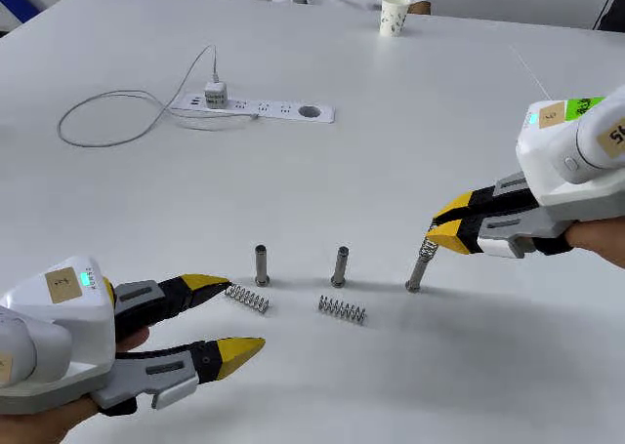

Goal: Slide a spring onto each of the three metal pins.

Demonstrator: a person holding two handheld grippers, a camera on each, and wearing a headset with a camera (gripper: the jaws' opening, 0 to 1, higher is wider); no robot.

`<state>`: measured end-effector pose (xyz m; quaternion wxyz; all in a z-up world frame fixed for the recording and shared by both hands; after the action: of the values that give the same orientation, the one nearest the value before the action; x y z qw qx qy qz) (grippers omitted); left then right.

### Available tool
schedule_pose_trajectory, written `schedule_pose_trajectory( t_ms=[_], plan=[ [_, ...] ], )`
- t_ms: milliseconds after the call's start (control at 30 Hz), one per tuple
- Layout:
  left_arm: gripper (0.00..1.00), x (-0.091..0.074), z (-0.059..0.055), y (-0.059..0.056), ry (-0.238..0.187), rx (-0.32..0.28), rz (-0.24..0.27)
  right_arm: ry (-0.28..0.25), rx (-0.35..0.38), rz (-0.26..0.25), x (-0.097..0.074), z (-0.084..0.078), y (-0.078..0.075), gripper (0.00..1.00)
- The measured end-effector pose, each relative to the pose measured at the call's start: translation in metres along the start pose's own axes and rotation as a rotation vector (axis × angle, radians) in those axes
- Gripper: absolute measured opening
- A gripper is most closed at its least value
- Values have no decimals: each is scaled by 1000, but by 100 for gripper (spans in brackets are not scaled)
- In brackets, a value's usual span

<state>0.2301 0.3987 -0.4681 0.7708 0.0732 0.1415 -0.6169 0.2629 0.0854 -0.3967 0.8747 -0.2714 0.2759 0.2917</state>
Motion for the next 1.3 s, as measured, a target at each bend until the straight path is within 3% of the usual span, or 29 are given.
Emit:
schedule_pose_trajectory(
  t_ms=[933, 1300],
  plan=[
    [44, 1, -3, -1, 0, -8, -2, 52, 11, -7, 35, -27, 16, 11],
    [44, 2, -3, -2, 2, -8, -4, 49, 26, -20, 38, -32, 16, 12]
  ],
)
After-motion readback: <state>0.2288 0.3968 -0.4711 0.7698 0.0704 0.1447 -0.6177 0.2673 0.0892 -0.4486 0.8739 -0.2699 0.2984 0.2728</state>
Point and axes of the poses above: the centre of the closed fingertips' face, and the gripper's own axes: x roughly forward along the fingers, y roughly to its left, z roughly out of its top, the point moved 10 cm from there along -x, roughly backward along the fingers, and after that the axes turned 12 degrees about -z, right-handed, at the moved point
